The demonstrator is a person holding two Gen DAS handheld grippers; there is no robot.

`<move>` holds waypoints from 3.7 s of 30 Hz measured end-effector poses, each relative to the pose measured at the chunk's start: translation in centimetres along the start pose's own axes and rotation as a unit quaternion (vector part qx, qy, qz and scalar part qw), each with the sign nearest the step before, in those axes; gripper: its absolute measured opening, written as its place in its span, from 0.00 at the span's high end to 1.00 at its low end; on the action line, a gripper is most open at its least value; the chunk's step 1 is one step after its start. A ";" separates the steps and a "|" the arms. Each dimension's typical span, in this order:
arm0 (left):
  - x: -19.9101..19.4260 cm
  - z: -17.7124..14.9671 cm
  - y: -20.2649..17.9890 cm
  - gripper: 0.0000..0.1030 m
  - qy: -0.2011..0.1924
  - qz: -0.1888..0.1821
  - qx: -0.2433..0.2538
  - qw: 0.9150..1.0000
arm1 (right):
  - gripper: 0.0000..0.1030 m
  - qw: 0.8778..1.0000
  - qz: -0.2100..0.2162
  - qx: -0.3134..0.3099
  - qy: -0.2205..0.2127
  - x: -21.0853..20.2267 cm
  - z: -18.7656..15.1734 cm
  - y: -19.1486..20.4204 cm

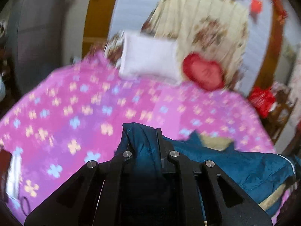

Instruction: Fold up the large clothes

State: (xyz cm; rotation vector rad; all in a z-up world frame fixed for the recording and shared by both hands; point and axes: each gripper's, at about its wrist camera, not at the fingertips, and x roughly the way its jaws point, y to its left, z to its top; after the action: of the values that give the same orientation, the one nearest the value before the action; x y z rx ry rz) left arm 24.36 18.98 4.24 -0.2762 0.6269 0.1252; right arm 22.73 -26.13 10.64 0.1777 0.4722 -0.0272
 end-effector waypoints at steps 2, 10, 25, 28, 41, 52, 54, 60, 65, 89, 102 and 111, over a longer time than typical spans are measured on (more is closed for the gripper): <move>3.4 -1.4 0.3 0.90 0.033 0.015 -0.007 0.999 | 0.84 0.999 -0.005 0.010 0.032 3.1 -1.7 -0.7; 8.3 -4.3 -0.8 0.86 0.067 0.030 0.014 0.997 | 0.72 0.990 0.019 0.033 0.138 9.2 -4.5 -2.3; -3.4 -2.9 5.5 0.33 0.033 -0.077 -0.033 0.996 | 0.16 0.990 0.111 0.039 0.071 -2.5 -3.7 -1.9; -4.7 -5.6 4.3 0.33 0.042 -0.066 0.004 0.997 | 0.16 0.990 0.119 -0.028 0.072 -3.8 -4.6 -0.2; -0.7 -5.6 -6.4 0.33 0.061 -0.055 0.074 0.994 | 0.16 0.980 0.071 -0.031 0.184 4.3 -5.0 1.8; 12.1 -2.4 -4.4 0.33 0.117 0.050 0.023 0.992 | 0.00 0.967 0.043 0.024 0.250 12.4 -4.2 1.3; 12.6 -3.0 -2.9 0.33 0.118 0.027 -0.006 0.993 | 0.00 0.967 0.052 0.004 0.249 12.6 -4.4 1.8; 12.9 -3.9 -4.1 0.22 0.112 0.037 0.026 0.993 | 0.00 0.969 0.074 0.000 0.234 12.5 -5.2 1.4; 13.1 -4.1 -4.5 0.22 0.119 0.037 0.039 0.991 | 0.00 0.968 0.084 -0.018 0.235 12.6 -5.8 1.5; 9.8 -6.1 -4.6 0.19 0.075 0.042 0.054 0.995 | 0.02 0.985 0.014 -0.026 0.170 10.3 -1.0 4.6; 9.6 -6.3 -3.9 0.19 0.071 0.028 0.037 0.996 | 0.01 0.965 -0.015 -0.005 0.263 15.8 -3.7 4.0; 9.7 -6.4 -4.1 0.19 0.071 0.027 0.037 0.996 | 0.01 0.963 0.069 -0.129 0.228 10.9 -4.8 14.3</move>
State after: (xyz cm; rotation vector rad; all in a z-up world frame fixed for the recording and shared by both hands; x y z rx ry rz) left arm 29.37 13.53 -5.58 -0.1986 0.7787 0.1352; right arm 31.21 -11.09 3.83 -0.0433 0.9158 0.2157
